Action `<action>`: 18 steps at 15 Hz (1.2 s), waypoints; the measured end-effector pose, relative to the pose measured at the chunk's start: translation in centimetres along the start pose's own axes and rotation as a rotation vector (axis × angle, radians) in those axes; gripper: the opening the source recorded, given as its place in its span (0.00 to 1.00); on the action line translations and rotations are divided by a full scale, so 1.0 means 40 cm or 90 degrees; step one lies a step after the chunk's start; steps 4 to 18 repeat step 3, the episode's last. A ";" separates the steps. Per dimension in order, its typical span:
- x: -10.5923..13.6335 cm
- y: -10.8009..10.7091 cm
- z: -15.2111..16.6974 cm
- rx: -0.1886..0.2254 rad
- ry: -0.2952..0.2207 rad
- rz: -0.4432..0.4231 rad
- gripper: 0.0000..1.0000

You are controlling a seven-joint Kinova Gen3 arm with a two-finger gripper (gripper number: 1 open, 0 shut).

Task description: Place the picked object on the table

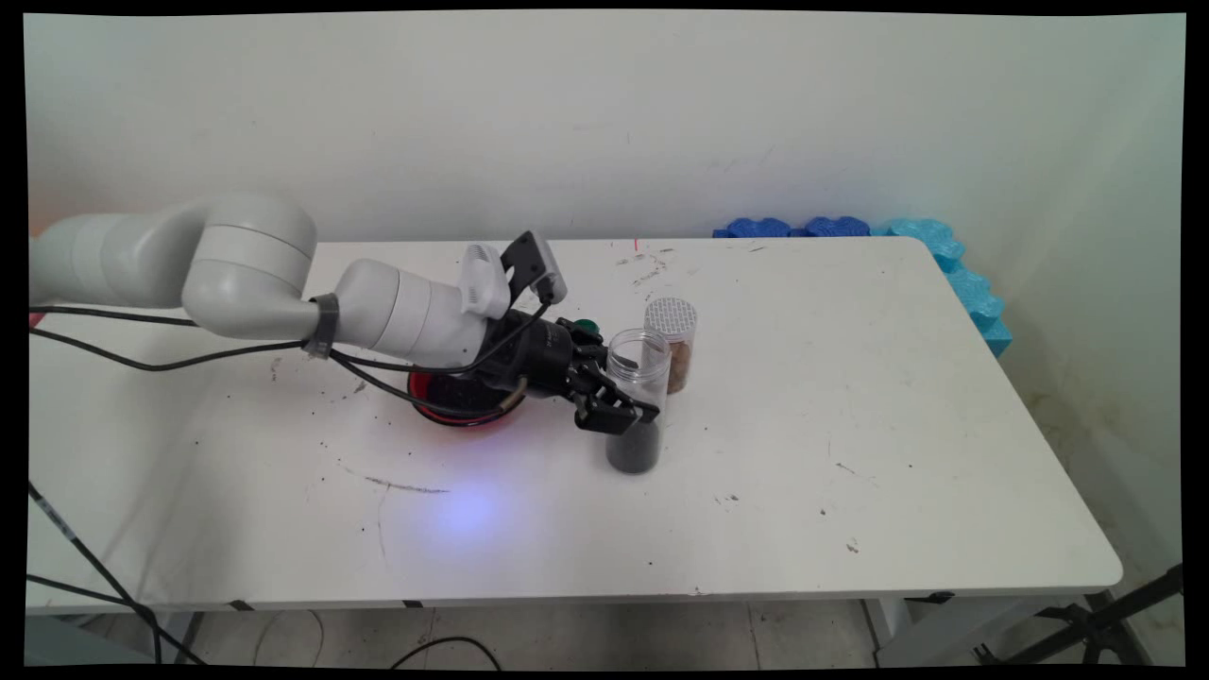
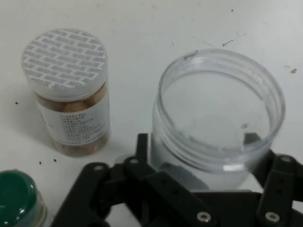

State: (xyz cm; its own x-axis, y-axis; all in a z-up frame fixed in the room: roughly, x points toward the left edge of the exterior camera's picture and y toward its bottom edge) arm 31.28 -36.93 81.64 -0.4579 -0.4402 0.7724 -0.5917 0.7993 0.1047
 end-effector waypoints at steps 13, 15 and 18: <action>-0.005 0.001 0.004 0.001 0.000 -0.002 1.00; -0.005 0.001 0.004 0.001 0.000 -0.002 1.00; -0.005 0.001 0.004 0.001 0.000 -0.002 1.00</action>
